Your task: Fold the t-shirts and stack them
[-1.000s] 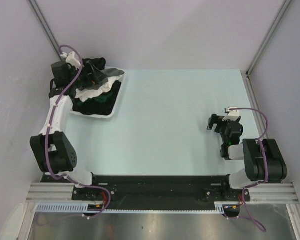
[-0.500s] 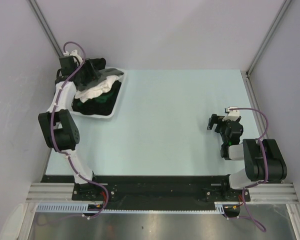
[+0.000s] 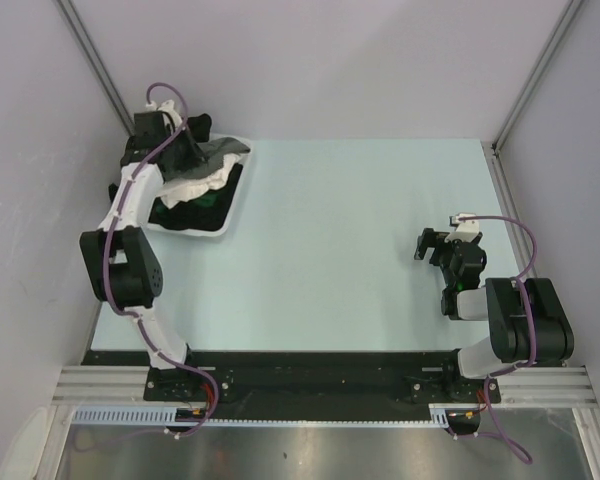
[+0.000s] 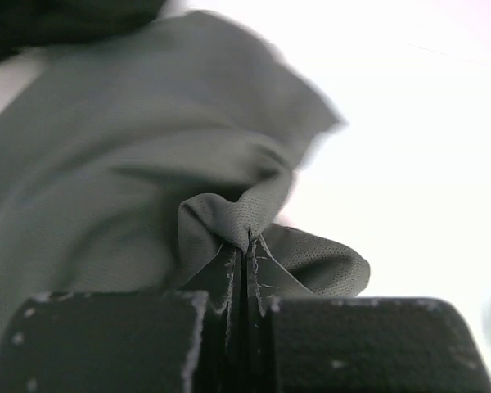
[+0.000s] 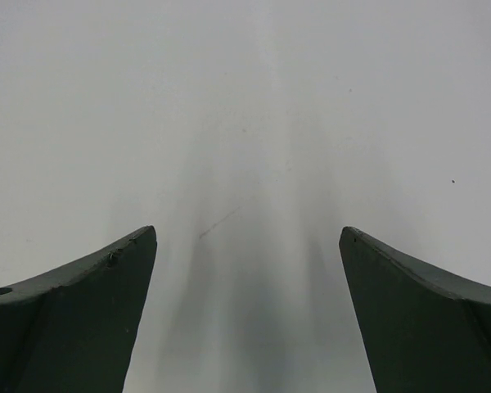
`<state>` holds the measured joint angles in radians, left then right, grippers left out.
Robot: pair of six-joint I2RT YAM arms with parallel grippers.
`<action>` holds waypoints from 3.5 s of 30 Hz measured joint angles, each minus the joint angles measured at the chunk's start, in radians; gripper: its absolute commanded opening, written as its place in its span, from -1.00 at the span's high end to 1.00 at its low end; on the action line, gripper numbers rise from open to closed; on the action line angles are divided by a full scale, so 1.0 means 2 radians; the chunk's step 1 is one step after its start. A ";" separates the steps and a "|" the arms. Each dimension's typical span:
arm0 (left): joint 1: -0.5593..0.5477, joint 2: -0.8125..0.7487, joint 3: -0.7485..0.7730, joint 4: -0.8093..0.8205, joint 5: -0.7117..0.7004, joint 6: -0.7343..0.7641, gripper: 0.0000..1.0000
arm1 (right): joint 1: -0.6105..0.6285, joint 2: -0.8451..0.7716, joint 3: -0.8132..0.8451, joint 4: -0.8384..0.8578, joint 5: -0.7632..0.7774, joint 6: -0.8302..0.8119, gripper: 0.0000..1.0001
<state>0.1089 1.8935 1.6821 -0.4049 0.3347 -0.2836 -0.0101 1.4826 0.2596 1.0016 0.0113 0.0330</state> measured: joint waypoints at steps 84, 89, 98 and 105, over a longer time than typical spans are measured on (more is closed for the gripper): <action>-0.305 -0.028 -0.051 -0.106 -0.362 0.085 -0.52 | 0.000 0.000 0.000 -0.001 0.004 0.000 -0.99; -0.259 -0.022 -0.044 -0.107 -0.364 0.086 -0.57 | 0.000 0.000 0.000 -0.001 0.004 0.000 -0.99; -0.164 0.013 0.097 -0.106 -0.333 0.090 -0.73 | 0.000 0.000 0.000 -0.001 0.004 0.000 -0.99; -0.089 0.100 0.202 -0.096 -0.276 0.060 -0.72 | 0.000 0.000 0.000 -0.001 0.004 0.000 -0.99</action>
<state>-0.0681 2.0930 2.0869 -0.5964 -0.2165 -0.1631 -0.0101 1.4826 0.2604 1.0000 0.0185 0.0326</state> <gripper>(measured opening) 0.869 0.994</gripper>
